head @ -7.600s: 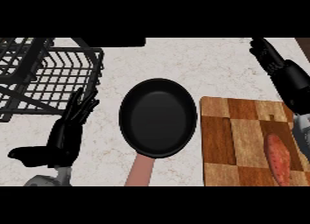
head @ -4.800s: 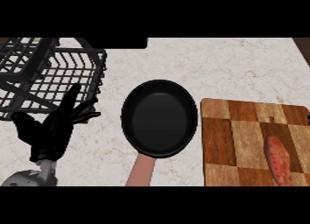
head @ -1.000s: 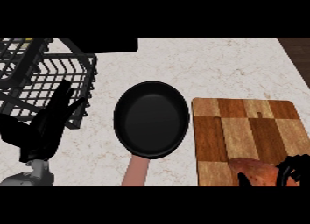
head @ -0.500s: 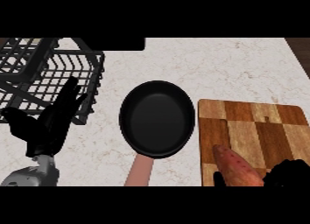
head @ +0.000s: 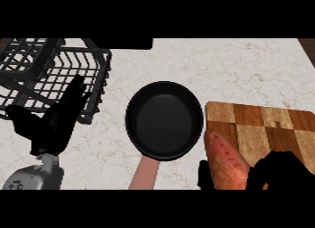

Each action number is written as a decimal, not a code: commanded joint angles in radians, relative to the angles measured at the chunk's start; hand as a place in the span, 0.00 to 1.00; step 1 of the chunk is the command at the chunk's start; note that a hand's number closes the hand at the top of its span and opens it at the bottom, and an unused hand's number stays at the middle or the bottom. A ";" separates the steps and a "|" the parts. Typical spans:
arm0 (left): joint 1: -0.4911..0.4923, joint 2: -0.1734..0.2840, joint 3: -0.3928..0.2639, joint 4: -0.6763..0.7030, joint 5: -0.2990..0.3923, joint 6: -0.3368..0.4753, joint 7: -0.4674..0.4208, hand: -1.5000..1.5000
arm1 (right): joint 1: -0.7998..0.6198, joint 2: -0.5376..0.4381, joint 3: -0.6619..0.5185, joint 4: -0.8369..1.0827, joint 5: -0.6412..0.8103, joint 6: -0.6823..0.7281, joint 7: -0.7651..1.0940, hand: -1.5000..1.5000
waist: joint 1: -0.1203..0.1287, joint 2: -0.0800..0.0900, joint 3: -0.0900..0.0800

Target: Pick the sweet potato from the cutting board and place it in the pot

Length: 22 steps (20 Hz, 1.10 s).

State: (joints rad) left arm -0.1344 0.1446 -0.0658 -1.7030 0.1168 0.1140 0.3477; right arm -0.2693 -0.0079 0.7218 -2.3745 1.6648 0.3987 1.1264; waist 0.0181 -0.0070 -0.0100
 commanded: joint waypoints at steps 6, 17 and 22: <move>-0.035 -0.016 -0.015 0.029 -0.014 0.005 -0.002 0.50 | -0.190 0.007 -0.127 0.164 -0.137 0.042 0.291 1.00 | 0.024 0.013 0.004; -0.027 -0.020 -0.034 0.012 -0.013 -0.015 -0.012 0.50 | -0.365 0.007 -0.369 0.406 -0.442 -0.091 0.353 1.00 | 0.049 0.014 0.008; -0.054 -0.023 -0.024 0.039 -0.021 -0.005 -0.018 0.50 | -0.351 0.007 -0.428 0.517 -0.554 -0.276 0.360 0.00 | 0.055 0.022 0.009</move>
State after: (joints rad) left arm -0.1804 0.1216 -0.0967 -1.6776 0.0932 0.1144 0.3496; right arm -0.6024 -0.0101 0.3333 -1.9311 1.2027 0.2767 1.2402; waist 0.0684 0.0102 -0.0016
